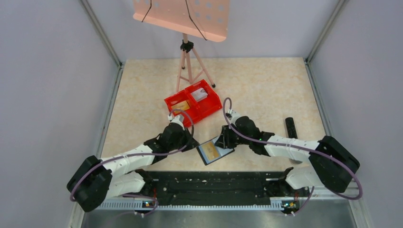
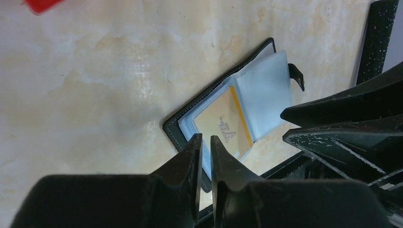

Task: Take the credit cards out of the card holder
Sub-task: Remove the credit card from the card holder.

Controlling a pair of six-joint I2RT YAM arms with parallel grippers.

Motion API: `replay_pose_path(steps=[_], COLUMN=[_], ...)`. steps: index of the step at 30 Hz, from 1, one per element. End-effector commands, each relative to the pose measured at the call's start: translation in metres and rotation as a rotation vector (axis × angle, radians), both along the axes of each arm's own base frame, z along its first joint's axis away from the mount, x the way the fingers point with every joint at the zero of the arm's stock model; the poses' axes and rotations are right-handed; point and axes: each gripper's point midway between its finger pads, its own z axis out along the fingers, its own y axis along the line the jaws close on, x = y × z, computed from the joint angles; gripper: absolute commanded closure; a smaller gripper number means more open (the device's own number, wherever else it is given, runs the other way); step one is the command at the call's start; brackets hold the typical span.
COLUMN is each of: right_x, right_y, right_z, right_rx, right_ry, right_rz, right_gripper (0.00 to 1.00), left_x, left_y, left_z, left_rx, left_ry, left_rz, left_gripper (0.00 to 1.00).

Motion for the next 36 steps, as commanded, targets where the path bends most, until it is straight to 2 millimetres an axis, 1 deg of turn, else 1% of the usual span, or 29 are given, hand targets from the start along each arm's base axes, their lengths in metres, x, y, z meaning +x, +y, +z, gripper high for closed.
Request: replay_pose_path(steps=[1, 4, 8, 17, 25, 30, 36], right_x=[0.0, 0.0, 0.0, 0.005, -0.001, -0.003, -0.004], right_y=[0.017, 0.017, 0.018, 0.01, 0.013, 0.014, 0.013], right_z=[0.014, 0.006, -0.001, -0.02, -0.031, -0.034, -0.032], right_rx=[0.156, 0.16, 0.163, 0.148, 0.162, 0.185, 0.215], right_ry=[0.024, 0.047, 0.059, 0.095, 0.131, 0.146, 0.146], right_rz=[0.097, 0.106, 0.113, 0.097, 0.128, 0.135, 0.13], right_gripper=[0.69, 0.69, 0.69, 0.69, 0.69, 0.7, 0.78], left_x=[-0.001, -0.004, -0.006, -0.006, -0.008, -0.009, -0.01], left_y=[-0.017, -0.02, -0.021, -0.02, -0.02, -0.019, -0.016], left_z=[0.001, -0.007, -0.019, -0.031, -0.038, -0.041, -0.044], left_rx=[-0.075, -0.077, -0.062, -0.035, -0.024, -0.015, -0.001], left_ry=[0.003, 0.03, 0.065, 0.096, 0.12, 0.127, 0.133], left_rz=[-0.048, -0.062, -0.069, -0.064, -0.065, -0.062, -0.056], left_gripper=[0.83, 0.84, 0.84, 0.85, 0.86, 0.86, 0.86])
